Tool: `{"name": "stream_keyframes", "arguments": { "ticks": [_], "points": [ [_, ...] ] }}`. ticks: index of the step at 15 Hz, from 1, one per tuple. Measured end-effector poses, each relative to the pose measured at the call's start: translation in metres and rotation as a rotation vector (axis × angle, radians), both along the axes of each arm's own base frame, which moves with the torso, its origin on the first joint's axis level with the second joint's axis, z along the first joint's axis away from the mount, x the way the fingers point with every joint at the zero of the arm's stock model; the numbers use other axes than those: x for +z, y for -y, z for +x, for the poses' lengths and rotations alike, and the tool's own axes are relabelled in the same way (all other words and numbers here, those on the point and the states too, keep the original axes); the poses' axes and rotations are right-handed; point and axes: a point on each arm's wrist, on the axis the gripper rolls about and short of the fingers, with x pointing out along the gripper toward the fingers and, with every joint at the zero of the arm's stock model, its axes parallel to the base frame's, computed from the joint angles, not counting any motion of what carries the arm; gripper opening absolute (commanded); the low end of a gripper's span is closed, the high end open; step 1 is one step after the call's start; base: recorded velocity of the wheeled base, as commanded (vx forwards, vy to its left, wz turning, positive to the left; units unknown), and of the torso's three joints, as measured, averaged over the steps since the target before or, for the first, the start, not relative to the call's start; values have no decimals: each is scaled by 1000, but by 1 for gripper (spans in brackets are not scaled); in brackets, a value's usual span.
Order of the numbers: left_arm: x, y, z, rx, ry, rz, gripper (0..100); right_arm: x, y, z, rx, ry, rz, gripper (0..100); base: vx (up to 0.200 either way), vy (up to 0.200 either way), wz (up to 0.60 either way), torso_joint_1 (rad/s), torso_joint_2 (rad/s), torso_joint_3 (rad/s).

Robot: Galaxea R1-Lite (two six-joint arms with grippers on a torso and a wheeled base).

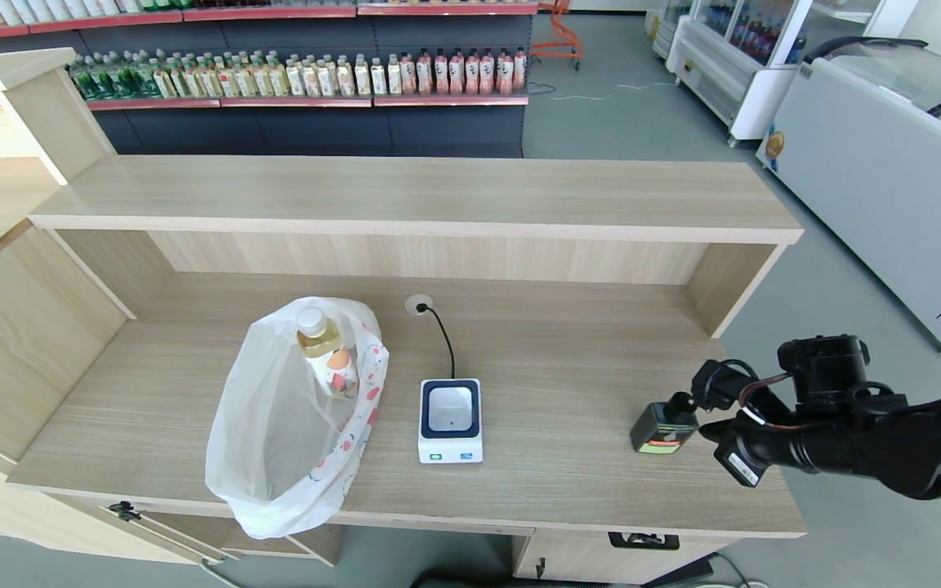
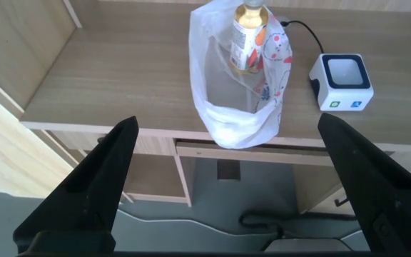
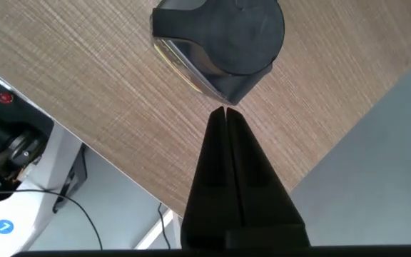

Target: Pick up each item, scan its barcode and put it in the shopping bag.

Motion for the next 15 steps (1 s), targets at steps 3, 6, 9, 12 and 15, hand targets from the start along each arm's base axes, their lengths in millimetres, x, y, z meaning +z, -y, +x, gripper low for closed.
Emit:
{"name": "stream_keyframes", "arguments": {
  "ticks": [3,6,9,12,15],
  "points": [
    [0,0,0,0,0,0,100,5,1,-2,3,19,-15,100,0,0,0,0,0,0],
    [0,0,0,0,0,0,100,7,2,3,4,45,-19,100,0,0,0,0,0,0],
    [0,0,0,0,0,0,100,2,-3,19,24,53,-26,100,0,0,0,0,0,0],
    [0,0,0,0,0,0,100,-6,-13,38,53,56,-20,100,0,0,0,0,0,0],
    [0,0,0,0,0,0,100,-20,-26,52,116,34,17,0,0,0,0,0,0,0]
  ]
}}
